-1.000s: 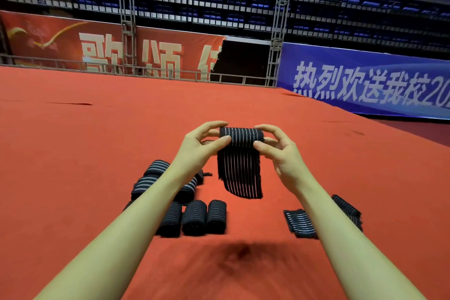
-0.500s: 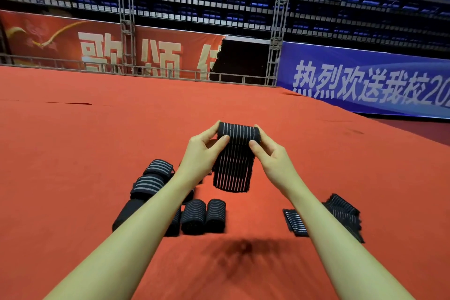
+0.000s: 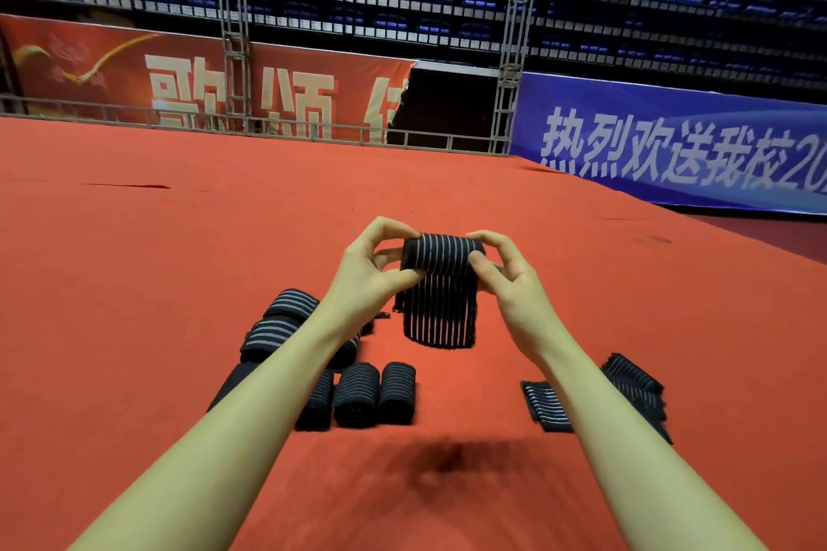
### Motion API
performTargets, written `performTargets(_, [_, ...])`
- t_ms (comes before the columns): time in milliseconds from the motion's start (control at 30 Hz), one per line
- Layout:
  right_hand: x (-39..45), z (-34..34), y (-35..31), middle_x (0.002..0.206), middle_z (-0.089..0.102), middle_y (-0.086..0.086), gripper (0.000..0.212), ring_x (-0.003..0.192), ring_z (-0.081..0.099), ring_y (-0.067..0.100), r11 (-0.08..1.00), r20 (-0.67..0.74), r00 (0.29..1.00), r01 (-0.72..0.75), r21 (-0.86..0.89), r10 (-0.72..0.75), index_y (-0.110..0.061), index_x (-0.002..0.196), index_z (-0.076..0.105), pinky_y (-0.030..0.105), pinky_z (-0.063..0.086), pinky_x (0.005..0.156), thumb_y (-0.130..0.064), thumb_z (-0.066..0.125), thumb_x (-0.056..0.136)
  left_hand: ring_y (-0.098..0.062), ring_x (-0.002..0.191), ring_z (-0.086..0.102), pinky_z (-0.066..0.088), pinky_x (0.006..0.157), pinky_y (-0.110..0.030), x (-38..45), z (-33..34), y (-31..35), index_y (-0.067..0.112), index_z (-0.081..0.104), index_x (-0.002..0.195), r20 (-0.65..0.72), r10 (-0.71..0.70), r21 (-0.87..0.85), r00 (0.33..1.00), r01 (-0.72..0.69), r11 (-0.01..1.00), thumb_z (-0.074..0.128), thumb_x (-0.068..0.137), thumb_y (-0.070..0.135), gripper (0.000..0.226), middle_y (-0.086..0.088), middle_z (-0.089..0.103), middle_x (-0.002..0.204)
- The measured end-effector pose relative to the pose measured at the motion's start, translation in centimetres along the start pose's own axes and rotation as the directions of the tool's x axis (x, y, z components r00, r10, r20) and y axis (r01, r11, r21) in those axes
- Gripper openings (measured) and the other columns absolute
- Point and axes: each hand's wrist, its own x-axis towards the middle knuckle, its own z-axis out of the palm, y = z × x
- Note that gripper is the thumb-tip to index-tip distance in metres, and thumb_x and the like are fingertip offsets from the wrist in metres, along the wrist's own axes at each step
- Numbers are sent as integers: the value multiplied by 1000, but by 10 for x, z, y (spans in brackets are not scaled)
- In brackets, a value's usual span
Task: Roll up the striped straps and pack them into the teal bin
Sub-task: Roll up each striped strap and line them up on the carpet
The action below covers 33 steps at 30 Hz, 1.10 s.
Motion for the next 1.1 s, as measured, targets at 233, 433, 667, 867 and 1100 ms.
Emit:
performTargets(233, [-1, -6, 5, 93, 64, 6, 25, 89, 61, 11, 999, 79, 996, -41, -21, 42, -31, 116, 57, 21, 46, 82, -19, 58, 94, -18, 72, 63, 54, 65, -36, 1, -4, -4, 21, 62, 103, 49, -100, 1, 994, 100, 995, 67, 85, 5, 24, -6, 62, 102])
performTargets(433, [-1, 0, 9, 80, 69, -9, 29, 72, 60, 4, 994, 33, 993, -111, 7, 110, -24, 111, 60, 17, 44, 71, -32, 65, 83, -16, 88, 67, 55, 81, -33, -5, -10, -8, 14, 65, 94, 30, -98, -59, 995, 100, 993, 64, 77, -17, 36, 1, 66, 106])
performTargets(667, [-1, -3, 11, 87, 67, 0, 30, 79, 60, 9, 994, 40, 995, -94, 63, 91, -24, 108, 62, 17, 46, 73, -10, 70, 83, -22, 86, 68, 57, 79, -36, -2, -11, -12, 23, 63, 111, 20, -175, -30, 984, 175, 984, 71, 84, 11, 31, -8, 64, 106])
performTargets(867, [-1, -3, 16, 101, 68, 4, 45, 96, 62, 12, 976, 14, 988, -155, 151, 155, -20, 114, 62, 24, 48, 83, -16, 71, 71, -17, 74, 69, 56, 70, -36, -5, -11, -12, 19, 58, 102, 40, -163, 35, 986, 161, 986, 72, 78, -3, 36, -1, 61, 103])
performTargets(1100, [-5, 3, 17, 79, 69, -9, 24, 69, 59, -1, 983, -4, 985, -170, 74, 171, -18, 113, 60, 10, 43, 65, -9, 61, 90, -14, 75, 63, 55, 66, -41, -12, -9, -19, 25, 50, 93, -6, -67, 163, 998, 67, 984, 75, 74, -3, 42, -5, 58, 110])
